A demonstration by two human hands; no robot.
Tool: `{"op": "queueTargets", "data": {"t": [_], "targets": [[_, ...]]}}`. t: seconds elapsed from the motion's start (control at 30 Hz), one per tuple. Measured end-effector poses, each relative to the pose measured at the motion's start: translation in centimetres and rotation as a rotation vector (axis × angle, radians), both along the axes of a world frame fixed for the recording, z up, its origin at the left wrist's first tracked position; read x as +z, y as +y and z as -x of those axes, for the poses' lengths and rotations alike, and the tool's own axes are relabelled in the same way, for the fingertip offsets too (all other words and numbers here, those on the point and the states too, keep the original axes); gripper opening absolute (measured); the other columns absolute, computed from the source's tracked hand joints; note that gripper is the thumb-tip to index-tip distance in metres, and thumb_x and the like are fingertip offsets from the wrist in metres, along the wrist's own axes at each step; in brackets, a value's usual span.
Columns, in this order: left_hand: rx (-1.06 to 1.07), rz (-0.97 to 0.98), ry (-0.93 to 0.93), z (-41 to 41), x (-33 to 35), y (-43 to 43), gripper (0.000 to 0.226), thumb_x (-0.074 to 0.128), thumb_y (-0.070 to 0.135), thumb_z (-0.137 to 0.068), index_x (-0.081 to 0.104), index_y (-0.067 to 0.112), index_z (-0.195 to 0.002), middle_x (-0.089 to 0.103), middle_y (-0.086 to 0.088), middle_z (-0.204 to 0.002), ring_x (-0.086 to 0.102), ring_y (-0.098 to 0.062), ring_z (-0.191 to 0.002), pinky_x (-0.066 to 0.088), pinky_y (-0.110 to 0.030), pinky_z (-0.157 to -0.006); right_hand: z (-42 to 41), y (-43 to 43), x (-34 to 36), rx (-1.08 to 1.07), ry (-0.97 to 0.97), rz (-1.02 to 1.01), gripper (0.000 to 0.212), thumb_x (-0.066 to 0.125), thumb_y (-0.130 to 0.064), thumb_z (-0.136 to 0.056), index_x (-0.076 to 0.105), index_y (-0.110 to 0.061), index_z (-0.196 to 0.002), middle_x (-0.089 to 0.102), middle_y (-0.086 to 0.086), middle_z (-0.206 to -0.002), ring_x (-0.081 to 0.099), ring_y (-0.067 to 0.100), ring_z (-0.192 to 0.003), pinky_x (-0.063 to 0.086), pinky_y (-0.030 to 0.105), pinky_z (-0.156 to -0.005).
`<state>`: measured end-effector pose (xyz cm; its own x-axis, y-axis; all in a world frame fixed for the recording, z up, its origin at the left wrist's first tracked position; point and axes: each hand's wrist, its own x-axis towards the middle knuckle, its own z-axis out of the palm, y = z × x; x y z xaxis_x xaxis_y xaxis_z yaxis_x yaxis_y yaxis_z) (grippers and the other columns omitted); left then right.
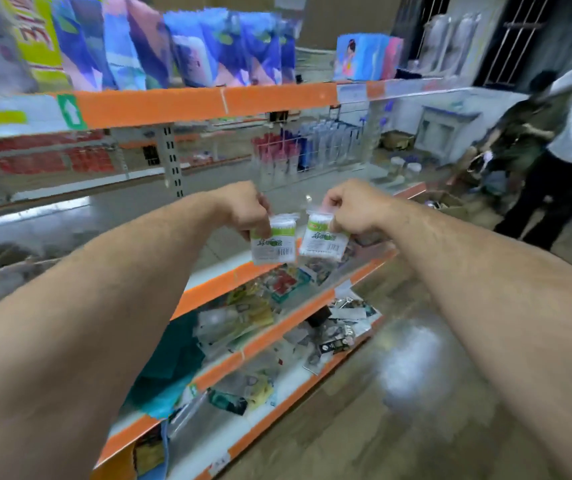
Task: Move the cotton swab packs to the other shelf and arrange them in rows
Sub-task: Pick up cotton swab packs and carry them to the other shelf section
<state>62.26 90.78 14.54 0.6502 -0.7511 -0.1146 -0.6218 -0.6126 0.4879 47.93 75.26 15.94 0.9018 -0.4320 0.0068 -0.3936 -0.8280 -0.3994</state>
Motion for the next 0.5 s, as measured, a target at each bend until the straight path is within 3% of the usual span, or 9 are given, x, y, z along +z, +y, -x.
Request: {"op": "queueTargets", "data": {"t": [0.1, 0.13, 0.27, 0.3, 0.4, 0.5], "targets": [[-0.055, 0.017, 0.013, 1.9, -0.2, -7.2, 0.007, 0.072, 0.005, -0.077, 0.074, 0.007, -0.083, 0.069, -0.008, -0.077, 0.066, -0.015, -0.061, 0.06, -0.026, -0.059, 3.3, -6.0, 0.4, -0.036, 0.017, 0.098, 0.02, 0.062, -0.003, -0.089, 0.068, -0.003, -0.108, 0.065, 0.005, -0.091, 0.057, 0.017, -0.077, 0.044, 0.029, -0.066], [-0.074, 0.023, 0.03, 2.5, -0.3, -9.4, 0.007, 0.072, 0.005, -0.077, 0.074, 0.008, -0.083, 0.069, -0.007, -0.078, 0.067, -0.016, -0.062, 0.061, -0.027, -0.06, 4.2, -8.1, 0.3, -0.067, 0.022, 0.106, 0.02, 0.066, -0.003, -0.086, 0.068, -0.003, -0.106, 0.068, 0.008, -0.096, 0.058, 0.018, -0.076, 0.047, 0.032, -0.068], [-0.17, 0.016, 0.066, 4.7, -0.6, -17.3, 0.009, 0.073, 0.005, -0.078, 0.074, 0.011, -0.084, 0.072, -0.008, -0.084, 0.072, -0.021, -0.073, 0.062, -0.035, -0.068, 7.6, -15.2, -0.2, -0.19, 0.008, 0.057, 0.019, 0.069, 0.001, -0.077, 0.069, -0.003, -0.095, 0.072, 0.012, -0.092, 0.057, 0.01, -0.052, 0.05, 0.025, -0.046], [-0.193, 0.011, 0.069, 5.0, -0.6, -19.2, 0.009, 0.073, 0.005, -0.079, 0.075, 0.009, -0.087, 0.073, -0.009, -0.086, 0.072, -0.022, -0.076, 0.062, -0.036, -0.07, 8.4, -16.8, -0.2, -0.208, 0.005, 0.052, 0.018, 0.068, 0.002, -0.078, 0.07, -0.004, -0.095, 0.071, 0.011, -0.09, 0.057, 0.008, -0.05, 0.052, 0.026, -0.047], [-0.245, 0.027, 0.103, 5.4, -1.0, -24.5, 0.013, 0.072, 0.002, -0.078, 0.075, 0.006, -0.089, 0.073, -0.013, -0.088, 0.073, -0.026, -0.076, 0.062, -0.038, -0.071, 10.0, -20.9, -0.5, -0.261, 0.0, 0.056, 0.02, 0.068, 0.002, -0.077, 0.072, -0.008, -0.094, 0.07, 0.006, -0.088, 0.056, 0.012, -0.059, 0.058, 0.038, -0.065], [-0.29, 0.031, 0.095, 5.1, -1.6, -29.1, 0.011, 0.071, 0.003, -0.076, 0.076, 0.007, -0.085, 0.074, -0.014, -0.087, 0.074, -0.027, -0.075, 0.062, -0.039, -0.07, 10.2, -24.8, -1.3, -0.301, -0.007, 0.034, 0.021, 0.071, 0.001, -0.076, 0.071, -0.008, -0.095, 0.069, 0.006, -0.09, 0.057, 0.015, -0.066, 0.058, 0.038, -0.067]]}}
